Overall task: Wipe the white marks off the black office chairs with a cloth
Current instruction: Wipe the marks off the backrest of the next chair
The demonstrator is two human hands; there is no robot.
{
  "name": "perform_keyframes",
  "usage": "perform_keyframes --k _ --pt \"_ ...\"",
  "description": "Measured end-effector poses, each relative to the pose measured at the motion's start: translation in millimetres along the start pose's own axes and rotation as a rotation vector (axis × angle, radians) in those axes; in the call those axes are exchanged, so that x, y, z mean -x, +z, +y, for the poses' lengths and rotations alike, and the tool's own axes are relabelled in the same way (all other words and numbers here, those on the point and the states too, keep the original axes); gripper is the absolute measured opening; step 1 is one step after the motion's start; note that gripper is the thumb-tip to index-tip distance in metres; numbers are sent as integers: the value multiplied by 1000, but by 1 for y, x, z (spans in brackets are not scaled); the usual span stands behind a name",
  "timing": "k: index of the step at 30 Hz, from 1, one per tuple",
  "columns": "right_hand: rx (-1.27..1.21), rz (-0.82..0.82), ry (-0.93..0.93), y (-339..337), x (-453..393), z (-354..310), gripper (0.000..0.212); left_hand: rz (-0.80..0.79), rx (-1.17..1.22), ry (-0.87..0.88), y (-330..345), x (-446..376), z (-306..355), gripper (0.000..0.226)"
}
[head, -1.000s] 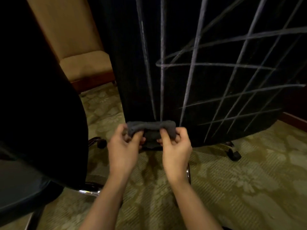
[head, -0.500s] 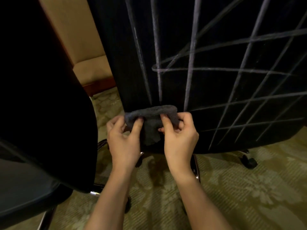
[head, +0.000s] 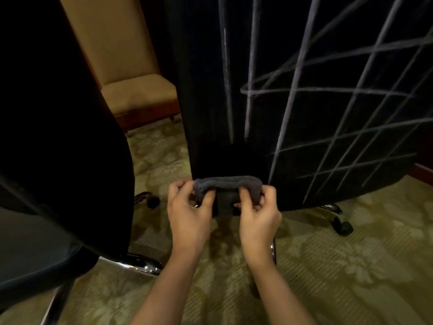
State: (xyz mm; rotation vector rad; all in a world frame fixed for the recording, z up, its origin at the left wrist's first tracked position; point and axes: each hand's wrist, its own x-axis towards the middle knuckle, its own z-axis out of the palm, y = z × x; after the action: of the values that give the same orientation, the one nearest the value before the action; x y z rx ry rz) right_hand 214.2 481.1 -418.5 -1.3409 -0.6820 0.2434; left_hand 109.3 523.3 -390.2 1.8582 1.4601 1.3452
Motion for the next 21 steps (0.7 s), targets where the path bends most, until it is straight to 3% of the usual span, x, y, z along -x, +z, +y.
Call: perform_keyframes --k 4,7,14,21 --pt "38 -17 66 -5 13 24 11 -40 -77 -51 4 11 -7 12" --pt "24 4 35 0 13 7 12 0 -62 -2 -2 6 -2 21" --pt "-129 36 -196 16 -47 -104 14 93 92 167 -33 -39 57 11" --pt "17 96 -374 13 -37 -77 12 -48 -127 259 -48 -43 71 4"
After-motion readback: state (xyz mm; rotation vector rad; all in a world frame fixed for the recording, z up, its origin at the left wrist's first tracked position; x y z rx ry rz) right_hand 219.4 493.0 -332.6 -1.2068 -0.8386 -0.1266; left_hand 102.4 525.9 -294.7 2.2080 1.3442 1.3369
